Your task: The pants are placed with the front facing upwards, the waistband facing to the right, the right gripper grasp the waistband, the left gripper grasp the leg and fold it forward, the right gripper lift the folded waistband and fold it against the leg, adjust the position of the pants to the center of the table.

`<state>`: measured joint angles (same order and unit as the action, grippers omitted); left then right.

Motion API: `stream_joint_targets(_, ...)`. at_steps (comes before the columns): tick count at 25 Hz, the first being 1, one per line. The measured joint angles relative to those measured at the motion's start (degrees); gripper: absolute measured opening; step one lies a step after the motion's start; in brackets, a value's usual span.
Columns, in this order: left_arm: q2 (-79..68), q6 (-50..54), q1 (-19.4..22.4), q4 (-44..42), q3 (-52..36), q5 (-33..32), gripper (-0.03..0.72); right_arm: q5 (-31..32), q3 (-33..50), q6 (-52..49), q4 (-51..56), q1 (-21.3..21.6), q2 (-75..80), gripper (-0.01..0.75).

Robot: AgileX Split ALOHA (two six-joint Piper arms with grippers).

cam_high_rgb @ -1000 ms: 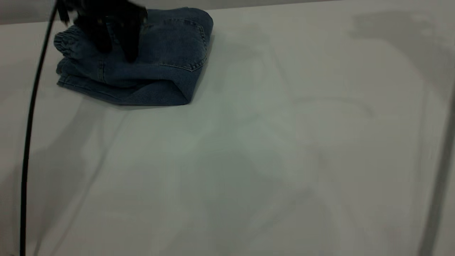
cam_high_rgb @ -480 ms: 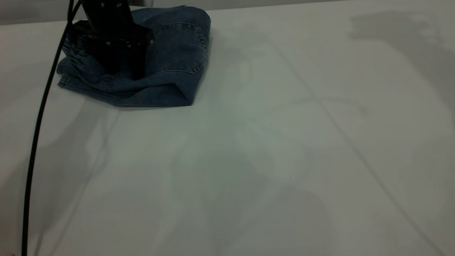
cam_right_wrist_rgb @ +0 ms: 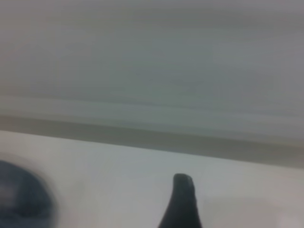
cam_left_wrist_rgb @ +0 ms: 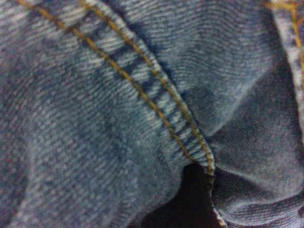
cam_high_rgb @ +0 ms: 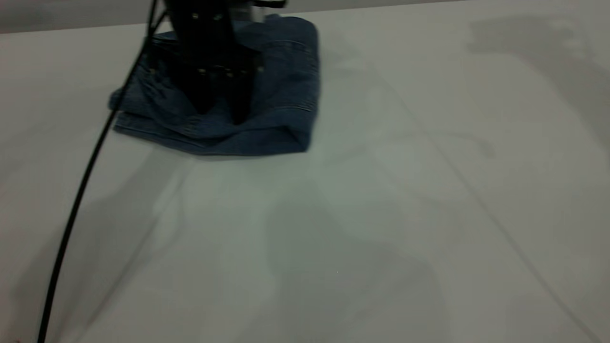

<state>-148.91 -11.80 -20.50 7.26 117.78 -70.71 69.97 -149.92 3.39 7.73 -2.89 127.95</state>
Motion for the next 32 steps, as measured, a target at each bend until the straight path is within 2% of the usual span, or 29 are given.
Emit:
stream_joint_targets(7,-0.01,0.07,-5.93,0.74,0.0,0.59,0.486,0.0,0.0,0.0,0.0,0.0,0.0,0.513)
stream_joint_targets(14,-0.06,3.38,-10.13,2.39,0.05,0.97,0.484,0.0,0.0,0.0,0.0,0.0,0.0,0.513)
stream_joint_targets(25,-0.06,15.43,-11.54,4.19,0.1,1.07,0.48,0.0,0.0,0.0,0.39,0.0,0.0,0.513)
stream_joint_targets(32,-0.06,15.69,-12.53,8.32,0.1,0.63,0.48,0.0,0.0,-0.06,1.08,0.0,0.0,0.513)
